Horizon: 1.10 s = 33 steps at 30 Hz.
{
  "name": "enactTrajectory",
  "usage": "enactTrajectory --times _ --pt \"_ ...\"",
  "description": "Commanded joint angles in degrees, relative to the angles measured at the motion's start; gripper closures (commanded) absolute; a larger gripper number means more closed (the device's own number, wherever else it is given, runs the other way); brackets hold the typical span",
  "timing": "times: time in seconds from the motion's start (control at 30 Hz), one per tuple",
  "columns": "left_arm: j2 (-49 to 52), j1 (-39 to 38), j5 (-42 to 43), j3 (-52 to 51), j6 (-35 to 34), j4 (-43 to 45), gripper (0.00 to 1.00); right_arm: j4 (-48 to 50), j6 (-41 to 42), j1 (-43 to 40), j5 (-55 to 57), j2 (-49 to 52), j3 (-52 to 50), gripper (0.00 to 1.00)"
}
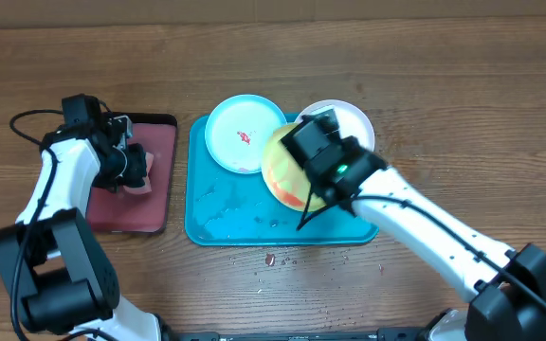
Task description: Clean dirty plates on tray and stack at the side
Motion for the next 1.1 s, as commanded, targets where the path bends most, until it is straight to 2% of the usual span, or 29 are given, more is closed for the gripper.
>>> enactTrajectory --times 0.0,0.23,0.33,0.47,0.57,0.67,0.83,1.07 --pt "1.36 -0.26 -1.05 -0.17 2.95 0.85 0.96 2.08 0.81 4.59 16.28 -1.46 1.68 0.96" --pt "1.40 -2.32 -1.01 -0.20 9.33 1.01 0.95 5.44 0.57 10.38 26.67 -1.46 1.68 0.96" --pt "1.40 -3.26 -1.09 -0.20 10.14 1.07 0.88 5.42 0.37 11.41 27.69 -1.46 1.68 0.96" --pt "1.40 -3.78 -1.22 -0.20 10.10 1.09 0.62 5.49 0.39 12.26 30.95 -1.46 1.68 0.96" --pt "1.40 -3.78 -1.31 -0.20 10.10 1.31 0.35 5.42 0.37 12.39 31.28 -1.46 1.68 0.96" --pt "1.40 -3.78 -1.97 -0.20 10.03 1.92 0.24 5.57 0.42 12.37 31.28 -1.46 1.68 0.96" --pt "1.42 -3.80 -2.43 -0.20 7.89 6.36 0.22 7.89 0.39 12.37 35.04 -1.46 1.70 0.96" --pt "2.32 -3.96 -1.51 -0.20 7.98 7.41 0.25 8.81 0.42 12.37 37.16 -1.46 1.73 0.96"
